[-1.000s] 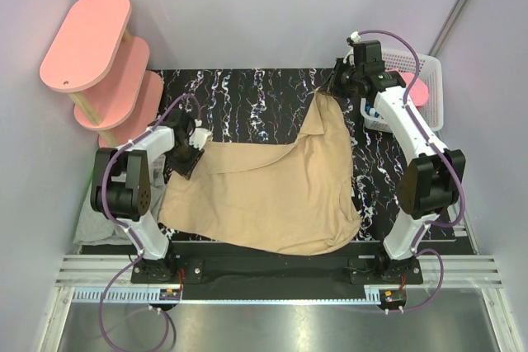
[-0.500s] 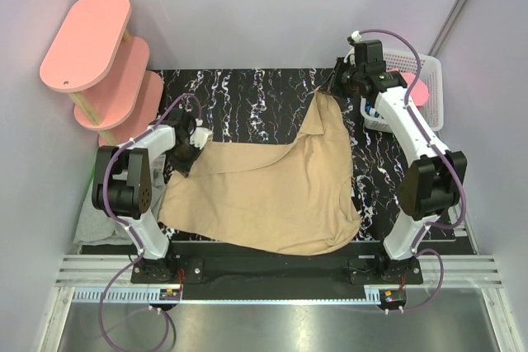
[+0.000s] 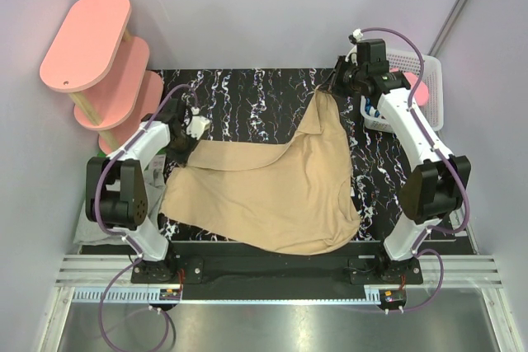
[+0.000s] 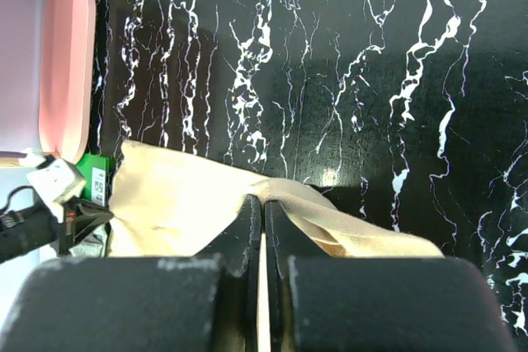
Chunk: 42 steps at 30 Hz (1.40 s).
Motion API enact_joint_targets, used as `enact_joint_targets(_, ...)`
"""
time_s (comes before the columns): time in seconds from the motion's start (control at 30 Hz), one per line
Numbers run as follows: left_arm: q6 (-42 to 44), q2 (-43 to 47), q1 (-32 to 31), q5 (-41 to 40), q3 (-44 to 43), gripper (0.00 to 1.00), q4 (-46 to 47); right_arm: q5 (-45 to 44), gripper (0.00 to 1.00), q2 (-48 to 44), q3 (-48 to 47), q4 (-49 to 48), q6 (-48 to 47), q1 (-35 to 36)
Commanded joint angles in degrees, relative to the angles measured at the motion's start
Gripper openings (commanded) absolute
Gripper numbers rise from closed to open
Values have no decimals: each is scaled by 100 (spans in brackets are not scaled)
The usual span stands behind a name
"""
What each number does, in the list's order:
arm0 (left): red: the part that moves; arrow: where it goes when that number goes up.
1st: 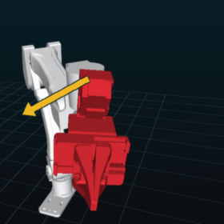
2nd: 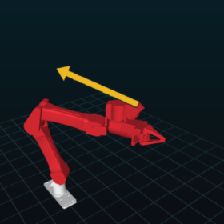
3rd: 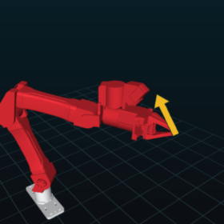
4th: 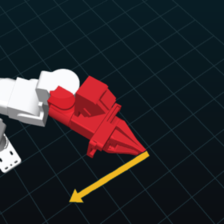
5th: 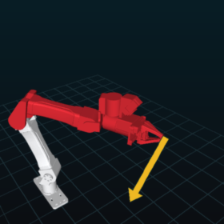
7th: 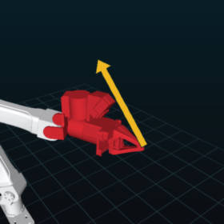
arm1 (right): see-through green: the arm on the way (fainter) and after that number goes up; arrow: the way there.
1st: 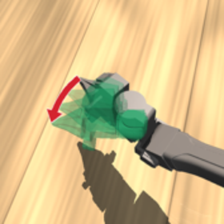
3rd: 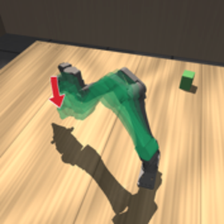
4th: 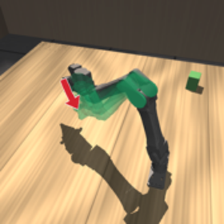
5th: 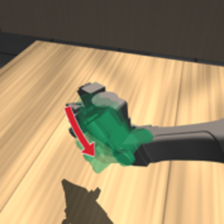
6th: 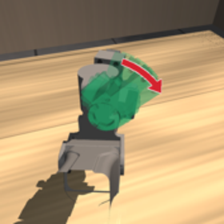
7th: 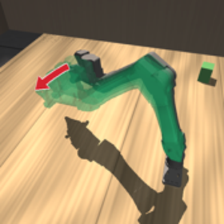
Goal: Fold and stack the t-shirts
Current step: Flatten the tshirt out
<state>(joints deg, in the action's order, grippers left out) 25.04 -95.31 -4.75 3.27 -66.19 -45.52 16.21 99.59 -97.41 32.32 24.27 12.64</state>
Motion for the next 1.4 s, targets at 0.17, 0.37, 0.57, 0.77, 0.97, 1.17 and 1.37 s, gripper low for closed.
enact_joint_targets(0.17, 10, 65, 10, 42, -227, 10, -89, 146, 0, -370, 29, -252, -10, 28)
enact_joint_targets(0.37, -16, -260, 10, 51, -280, 34, -80, 128, 0, -379, 20, -252, -28, 36)
enact_joint_targets(0.57, -43, -252, 10, 86, -385, 7, -80, 146, 0, -362, 11, -261, -28, 36)
enact_joint_targets(0.77, -43, -331, 10, 51, -342, 37, -63, 181, 0, -335, -15, -252, -19, 36)
enact_joint_targets(0.97, -34, -383, 10, 86, -306, 11, -54, 163, 0, -344, -42, -234, -28, 28)
enact_joint_targets(1.17, -34, -506, 10, 69, -263, 33, -36, 172, 0, -344, -42, -226, -19, 36)
enact_joint_targets(1.37, -43, -594, 10, 16, -192, 43, 16, 181, 0, -326, -50, -217, -19, 36)
